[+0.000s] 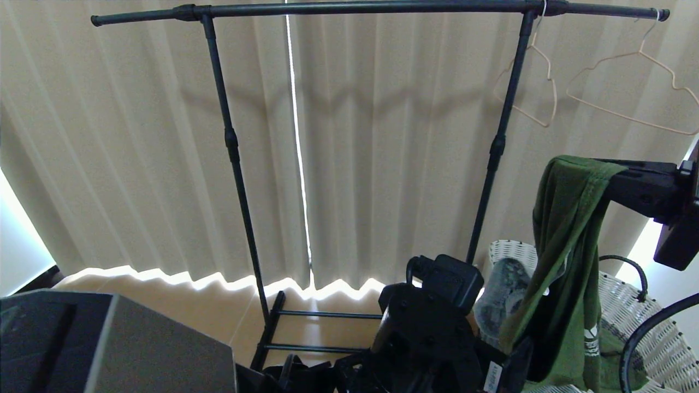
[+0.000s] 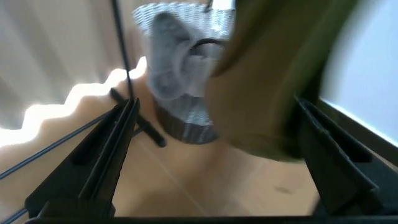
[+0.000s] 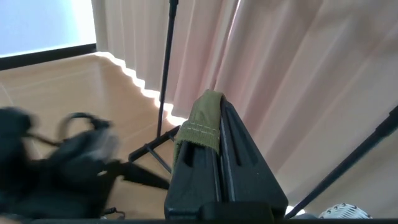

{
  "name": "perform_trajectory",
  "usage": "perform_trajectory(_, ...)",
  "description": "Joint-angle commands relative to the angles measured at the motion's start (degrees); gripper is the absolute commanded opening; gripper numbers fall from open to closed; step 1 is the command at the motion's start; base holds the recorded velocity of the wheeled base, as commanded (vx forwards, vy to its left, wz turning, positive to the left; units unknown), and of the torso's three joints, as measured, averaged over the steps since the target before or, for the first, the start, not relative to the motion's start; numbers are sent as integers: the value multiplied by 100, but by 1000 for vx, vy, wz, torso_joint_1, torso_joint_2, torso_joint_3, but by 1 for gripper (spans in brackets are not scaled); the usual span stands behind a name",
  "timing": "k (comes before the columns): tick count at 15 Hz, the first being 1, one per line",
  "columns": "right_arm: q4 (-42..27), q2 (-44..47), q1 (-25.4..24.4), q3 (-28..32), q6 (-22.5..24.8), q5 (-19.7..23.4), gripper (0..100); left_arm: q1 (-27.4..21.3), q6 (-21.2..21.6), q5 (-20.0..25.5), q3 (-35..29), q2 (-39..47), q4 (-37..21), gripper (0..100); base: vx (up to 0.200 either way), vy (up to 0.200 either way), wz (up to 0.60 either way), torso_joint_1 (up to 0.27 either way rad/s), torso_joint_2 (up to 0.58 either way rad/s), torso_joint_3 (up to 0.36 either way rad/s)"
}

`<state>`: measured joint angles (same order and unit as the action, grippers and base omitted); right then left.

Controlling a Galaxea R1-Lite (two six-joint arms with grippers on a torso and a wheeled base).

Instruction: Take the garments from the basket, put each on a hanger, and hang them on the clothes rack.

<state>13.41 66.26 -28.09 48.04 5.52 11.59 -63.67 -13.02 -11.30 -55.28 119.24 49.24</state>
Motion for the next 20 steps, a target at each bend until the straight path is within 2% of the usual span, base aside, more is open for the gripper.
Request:
perform_trajectory(1,4,-104,-21,-14,1,71,0,153,-16,-4,-123,232,7,100,0,0,0,0,0,0)
perform_trajectory(11,13,-130,-188,-14,10,89,0,144,-43,58,-237,390,-2,100,0,0,0,0,0,0)
perform_trajectory(12,4,-148,-188,-5,10,89,0,144,-34,49,-220,372,7,0,0,0,0,0,0,0)
perform_trajectory(14,4,-157,-188,-23,19,80,0,127,1,-21,62,258,235,0,0,0,0,0,0,0)
perform_trajectory(16,4,-148,-180,-85,19,62,0,83,186,-56,1064,-287,1273,0,0,0,0,0,0,0)
perform_trajectory(17,13,-148,-180,-137,10,62,0,127,397,-56,1468,-533,1527,0,0,0,0,0,0,0)
perform_trajectory(19,21,-113,-180,-155,19,62,0,382,537,-48,1916,-1113,1563,0,0,0,0,0,0,0)
perform_trajectory(20,21,-104,-180,-111,28,62,0,584,590,-48,1995,-1825,1255,0,0,0,0,0,0,0)
